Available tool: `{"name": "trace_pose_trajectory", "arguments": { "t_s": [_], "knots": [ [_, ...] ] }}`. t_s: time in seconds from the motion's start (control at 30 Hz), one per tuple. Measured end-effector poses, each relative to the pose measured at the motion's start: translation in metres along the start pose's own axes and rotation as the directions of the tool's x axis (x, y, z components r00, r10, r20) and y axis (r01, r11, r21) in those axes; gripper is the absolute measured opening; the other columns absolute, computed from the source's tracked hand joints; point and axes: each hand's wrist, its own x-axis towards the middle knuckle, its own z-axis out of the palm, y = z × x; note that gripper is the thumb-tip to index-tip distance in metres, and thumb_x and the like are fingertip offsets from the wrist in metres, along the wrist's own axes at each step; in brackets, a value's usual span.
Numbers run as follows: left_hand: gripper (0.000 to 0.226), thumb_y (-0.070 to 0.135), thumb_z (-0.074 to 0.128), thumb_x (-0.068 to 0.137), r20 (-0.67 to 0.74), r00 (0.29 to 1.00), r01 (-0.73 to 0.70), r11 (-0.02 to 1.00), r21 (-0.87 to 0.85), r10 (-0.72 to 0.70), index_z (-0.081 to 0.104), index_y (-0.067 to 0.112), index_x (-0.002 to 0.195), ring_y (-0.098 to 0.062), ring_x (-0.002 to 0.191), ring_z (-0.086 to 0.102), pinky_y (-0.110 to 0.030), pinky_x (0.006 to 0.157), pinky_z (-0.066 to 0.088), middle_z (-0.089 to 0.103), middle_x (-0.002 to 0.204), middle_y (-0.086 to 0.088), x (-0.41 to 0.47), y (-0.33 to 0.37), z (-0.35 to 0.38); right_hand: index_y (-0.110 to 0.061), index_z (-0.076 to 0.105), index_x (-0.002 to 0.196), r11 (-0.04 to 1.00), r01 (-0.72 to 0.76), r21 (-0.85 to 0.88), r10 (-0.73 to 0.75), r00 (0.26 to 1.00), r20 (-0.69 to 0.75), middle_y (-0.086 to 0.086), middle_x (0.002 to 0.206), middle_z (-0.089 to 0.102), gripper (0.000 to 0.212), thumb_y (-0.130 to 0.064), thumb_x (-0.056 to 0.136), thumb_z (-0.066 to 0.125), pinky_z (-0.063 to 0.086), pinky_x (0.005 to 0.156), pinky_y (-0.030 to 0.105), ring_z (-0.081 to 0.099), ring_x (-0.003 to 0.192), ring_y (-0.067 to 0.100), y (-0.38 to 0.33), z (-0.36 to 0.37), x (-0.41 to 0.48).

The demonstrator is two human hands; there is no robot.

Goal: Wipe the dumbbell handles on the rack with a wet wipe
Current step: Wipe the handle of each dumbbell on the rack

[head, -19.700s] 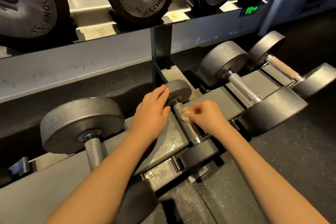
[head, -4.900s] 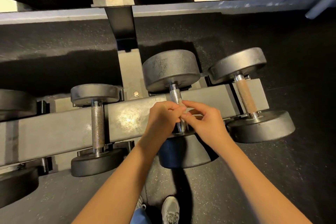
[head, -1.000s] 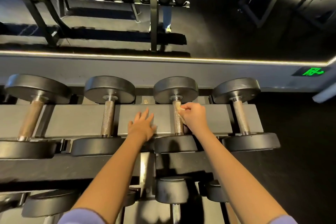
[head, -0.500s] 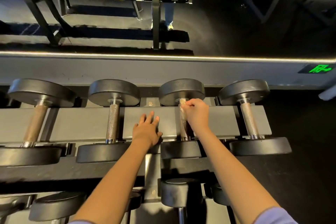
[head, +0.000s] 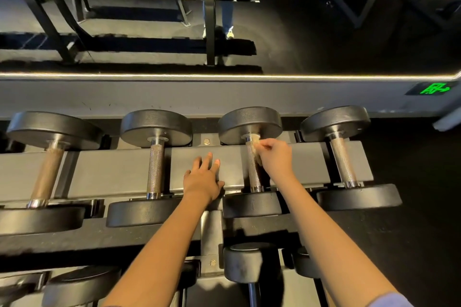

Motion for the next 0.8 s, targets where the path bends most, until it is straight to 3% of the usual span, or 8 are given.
{"name": "trace_pose_trajectory", "arguments": {
  "t_s": [0.07, 0.13, 0.33, 0.43, 0.5, 0.6, 0.7, 0.8],
  "knots": [
    [0.068, 0.046, 0.043, 0.097, -0.002, 1.0, 0.0, 1.0, -0.007, 0.0, 0.009, 0.027, 0.152, -0.027, 0.146, -0.003, -0.047, 0.116, 0.022, -0.005, 0.16, 0.004, 0.0, 0.001, 0.0, -0.012, 0.072, 0.075, 1.0, -0.018, -0.025, 0.02, 0.996, 0.086, 0.004, 0.072, 0.065, 0.015, -0.012, 0.088, 0.064, 0.05, 0.072, 0.029, 0.06, 0.071, 0.019, 0.009, -0.007, -0.007],
    [0.068, 0.046, 0.043, 0.097, -0.008, 1.0, -0.001, 1.0, -0.007, 0.001, 0.009, 0.027, 0.152, -0.027, 0.146, -0.002, -0.048, 0.116, 0.023, -0.004, 0.16, 0.003, 0.0, 0.001, 0.001, -0.015, 0.069, 0.067, 0.999, -0.016, -0.037, 0.02, 0.994, 0.105, 0.006, 0.07, 0.064, 0.02, -0.011, 0.086, 0.066, 0.049, 0.068, 0.025, 0.06, 0.07, 0.019, 0.013, -0.01, -0.007],
    [0.068, 0.046, 0.044, 0.097, -0.005, 1.0, 0.0, 1.0, -0.017, 0.0, 0.01, 0.026, 0.152, -0.027, 0.146, -0.002, -0.048, 0.116, 0.022, -0.004, 0.16, 0.003, -0.002, 0.002, -0.002, -0.013, 0.073, 0.075, 0.999, -0.023, 0.049, 0.024, 0.999, -0.023, 0.002, 0.065, 0.062, 0.016, -0.011, 0.088, 0.063, 0.051, 0.075, 0.032, 0.059, 0.072, 0.022, 0.0, 0.0, 0.015],
    [0.069, 0.047, 0.043, 0.097, -0.005, 1.0, -0.008, 1.0, -0.008, 0.008, 0.009, 0.026, 0.152, -0.027, 0.146, -0.002, -0.047, 0.116, 0.022, -0.003, 0.16, 0.002, -0.001, 0.001, -0.002, -0.002, 0.073, 0.076, 1.0, -0.016, 0.015, 0.016, 0.999, 0.038, 0.011, 0.07, 0.065, 0.016, -0.009, 0.087, 0.064, 0.043, 0.063, 0.017, 0.057, 0.072, 0.017, 0.002, -0.008, 0.004],
    [0.07, 0.049, 0.042, 0.097, -0.001, 1.0, -0.004, 1.0, -0.004, 0.004, 0.008, 0.026, 0.153, -0.027, 0.146, -0.003, -0.047, 0.116, 0.021, -0.004, 0.16, 0.002, -0.001, 0.002, -0.001, -0.001, 0.072, 0.074, 0.999, -0.043, 0.005, 0.042, 0.993, 0.107, 0.008, 0.07, 0.063, 0.014, -0.007, 0.085, 0.067, 0.039, 0.052, 0.007, 0.055, 0.065, 0.012, 0.006, -0.015, -0.008],
    [0.068, 0.049, 0.04, 0.097, 0.023, 1.0, -0.005, 0.999, -0.053, 0.006, 0.008, 0.025, 0.153, -0.028, 0.146, -0.003, -0.048, 0.116, 0.019, -0.004, 0.16, 0.002, -0.002, 0.003, -0.003, 0.001, 0.072, 0.078, 0.994, -0.108, -0.001, 0.107, 0.982, 0.157, 0.004, 0.07, 0.062, 0.012, -0.007, 0.085, 0.068, 0.038, 0.046, 0.004, 0.054, 0.058, 0.007, 0.006, -0.018, -0.017],
    [0.063, 0.04, 0.042, 0.098, -0.031, 0.999, -0.024, 0.948, -0.317, 0.015, 0.016, 0.019, 0.151, -0.027, 0.144, 0.011, -0.044, 0.114, 0.022, 0.01, 0.159, -0.003, 0.0, 0.004, -0.013, 0.003, 0.07, 0.072, 0.999, -0.046, -0.012, 0.047, 0.995, 0.085, 0.012, 0.072, 0.065, 0.016, -0.003, 0.085, 0.063, 0.047, 0.062, 0.018, 0.06, 0.068, 0.019, -0.005, -0.015, -0.006],
    [0.063, 0.03, 0.046, 0.099, -0.299, 0.954, -0.172, 0.846, -0.504, 0.015, 0.015, 0.015, 0.152, -0.023, 0.143, 0.017, -0.037, 0.115, 0.018, 0.017, 0.158, -0.006, 0.006, 0.006, -0.037, -0.007, 0.067, 0.064, 0.999, -0.042, 0.014, 0.041, 0.997, 0.066, 0.015, 0.075, 0.068, 0.021, -0.004, 0.084, 0.063, 0.051, 0.076, 0.036, 0.063, 0.077, 0.027, -0.012, -0.012, 0.001]
  ]
}}
